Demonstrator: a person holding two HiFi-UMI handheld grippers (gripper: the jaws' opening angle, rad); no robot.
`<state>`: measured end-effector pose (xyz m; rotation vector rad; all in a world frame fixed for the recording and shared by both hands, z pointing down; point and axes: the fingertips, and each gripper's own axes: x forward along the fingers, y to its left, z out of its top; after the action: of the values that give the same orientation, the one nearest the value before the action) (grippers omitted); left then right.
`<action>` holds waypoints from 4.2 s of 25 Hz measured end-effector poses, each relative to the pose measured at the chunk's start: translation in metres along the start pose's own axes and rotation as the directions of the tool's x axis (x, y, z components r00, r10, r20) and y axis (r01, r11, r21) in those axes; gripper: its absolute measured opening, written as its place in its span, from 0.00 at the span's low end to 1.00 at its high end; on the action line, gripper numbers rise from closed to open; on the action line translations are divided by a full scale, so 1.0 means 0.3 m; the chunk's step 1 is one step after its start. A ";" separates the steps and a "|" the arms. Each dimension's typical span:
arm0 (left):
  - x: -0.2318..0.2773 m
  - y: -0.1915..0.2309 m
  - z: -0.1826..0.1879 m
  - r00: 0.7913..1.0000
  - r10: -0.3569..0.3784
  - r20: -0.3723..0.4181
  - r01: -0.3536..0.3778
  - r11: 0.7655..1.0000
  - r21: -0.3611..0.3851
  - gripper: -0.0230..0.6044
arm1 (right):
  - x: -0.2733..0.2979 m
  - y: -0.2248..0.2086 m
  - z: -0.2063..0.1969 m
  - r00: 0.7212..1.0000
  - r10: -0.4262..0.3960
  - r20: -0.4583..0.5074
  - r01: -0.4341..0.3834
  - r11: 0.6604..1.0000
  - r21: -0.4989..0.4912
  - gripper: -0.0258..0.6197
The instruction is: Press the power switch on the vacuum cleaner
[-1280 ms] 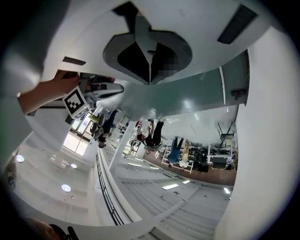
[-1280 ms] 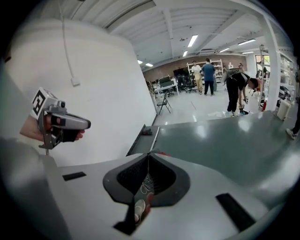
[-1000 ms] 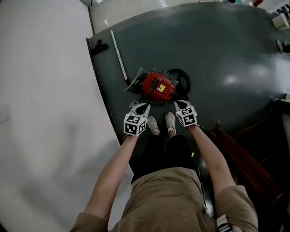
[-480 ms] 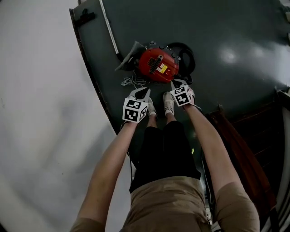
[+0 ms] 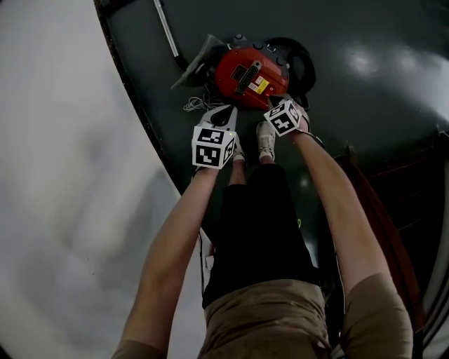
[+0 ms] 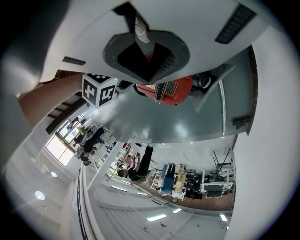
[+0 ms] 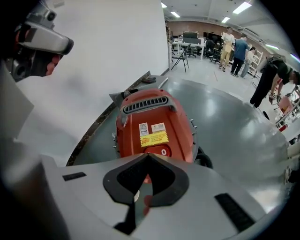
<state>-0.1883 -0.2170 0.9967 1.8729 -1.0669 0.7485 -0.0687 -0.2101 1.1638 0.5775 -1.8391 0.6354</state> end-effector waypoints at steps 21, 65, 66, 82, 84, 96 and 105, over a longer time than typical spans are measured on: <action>-0.236 -0.198 0.078 0.998 -0.055 -0.012 0.055 0.998 0.017 0.04 | -0.315 -0.055 0.088 0.972 -0.001 0.236 -0.052 0.975 0.218 0.05; -1.967 -0.702 1.037 0.569 -0.168 0.805 -0.185 0.928 0.324 0.04 | -2.790 -0.025 0.509 0.382 -0.213 0.899 0.185 0.971 0.151 0.14; -1.971 -0.665 1.016 0.575 -0.152 0.804 -0.189 0.931 0.311 0.04 | -2.801 -0.069 0.471 0.378 -0.251 0.891 0.195 0.963 0.188 0.14; -1.857 -0.244 0.527 0.582 0.211 0.786 -0.347 0.938 0.005 0.04 | -2.559 -0.342 -0.048 0.529 -0.514 0.675 0.292 0.857 0.424 0.14; -1.793 -0.262 0.490 0.610 0.200 0.767 -0.330 0.944 0.016 0.04 | -2.507 -0.314 -0.040 0.549 -0.494 0.674 0.278 0.868 0.411 0.14; -1.454 -0.728 0.595 0.674 -0.099 0.732 -0.049 0.983 0.179 0.04 | -2.354 0.007 0.295 0.577 -0.249 0.778 0.137 0.968 0.208 0.14; -1.374 -1.121 0.681 0.660 -0.337 0.671 0.081 0.920 0.383 0.04 | -2.281 0.260 0.414 0.548 -0.117 0.828 0.065 0.993 0.098 0.14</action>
<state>-0.0627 -0.1390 0.4462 2.6420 -1.2007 -0.0217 0.0185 -0.1723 0.4705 1.1555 -2.6674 0.3345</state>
